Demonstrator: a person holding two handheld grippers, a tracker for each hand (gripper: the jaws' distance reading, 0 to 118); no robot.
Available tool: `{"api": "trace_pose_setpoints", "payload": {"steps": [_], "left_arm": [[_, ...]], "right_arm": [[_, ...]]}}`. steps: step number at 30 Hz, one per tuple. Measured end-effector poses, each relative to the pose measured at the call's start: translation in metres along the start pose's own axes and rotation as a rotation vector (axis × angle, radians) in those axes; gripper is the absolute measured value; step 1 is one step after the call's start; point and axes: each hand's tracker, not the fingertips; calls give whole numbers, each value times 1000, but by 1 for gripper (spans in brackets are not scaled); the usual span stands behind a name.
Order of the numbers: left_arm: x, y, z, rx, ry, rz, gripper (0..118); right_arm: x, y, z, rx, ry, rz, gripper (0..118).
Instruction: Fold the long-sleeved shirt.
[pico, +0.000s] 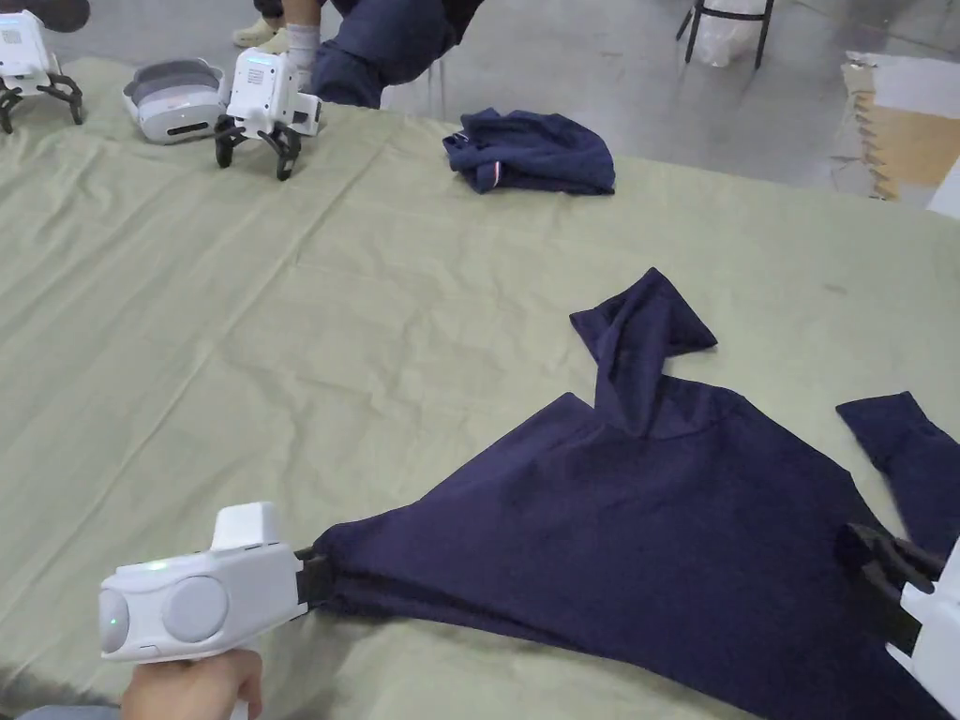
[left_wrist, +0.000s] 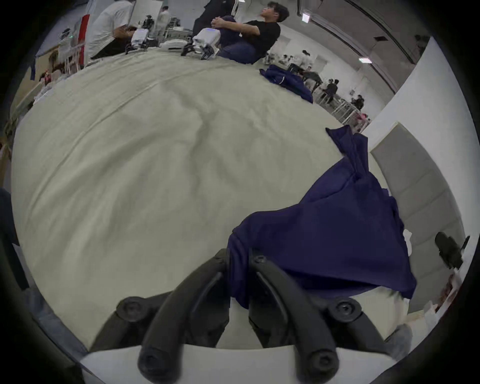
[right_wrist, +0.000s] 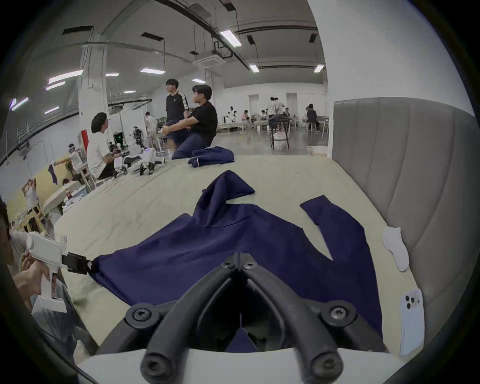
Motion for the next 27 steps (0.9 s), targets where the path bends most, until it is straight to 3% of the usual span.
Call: {"api": "trace_pose_setpoints", "payload": {"steps": [1, 3, 4, 7, 11, 16, 18, 19, 20, 21, 22, 23, 25, 27], "left_arm": [[1, 0, 0, -2, -5, 2, 17], [-3, 3, -7, -9, 0, -1, 17], [-2, 4, -7, -11, 0, -5, 17], [-4, 7, -14, -27, 8, -17, 17], [5, 7, -15, -33, 24, -35, 17], [13, 13, -19, -50, 36, -32, 17], [9, 13, -22, -50, 35, -18, 17], [6, 12, -24, -48, 32, -10, 17], [5, 12, -24, -47, 28, -5, 17], [4, 12, -24, -46, 21, -2, 17], [0, 13, -23, -46, 13, 0, 17], [-2, 13, -22, -47, 3, 8, 17], [-5, 14, -19, -43, -14, 28, 17], [-5, 16, -11, -22, -26, 36, 17]], "right_arm": [[2, 4, -9, -12, 5, 3, 6], [8, 14, -37, -62, 8, 22, 86], [8, 20, -53, -104, -3, 35, 118], [4, 51, -96, -132, -11, 73, 116], [18, 84, -204, -254, -4, 81, 116], [44, 102, -311, -375, 6, 52, 113], [45, 104, -332, -403, 84, 34, 98], [41, 100, -342, -455, 97, 18, 78], [41, 95, -349, -526, 100, 23, 46], [36, 93, -345, -500, 25, 115, 33], [33, 97, -338, -445, 63, 147, 27], [36, 100, -333, -453, 95, 105, 2], [32, 106, -305, -353, 72, 112, 2], [37, 115, -276, -301, 139, 40, 2]]}}
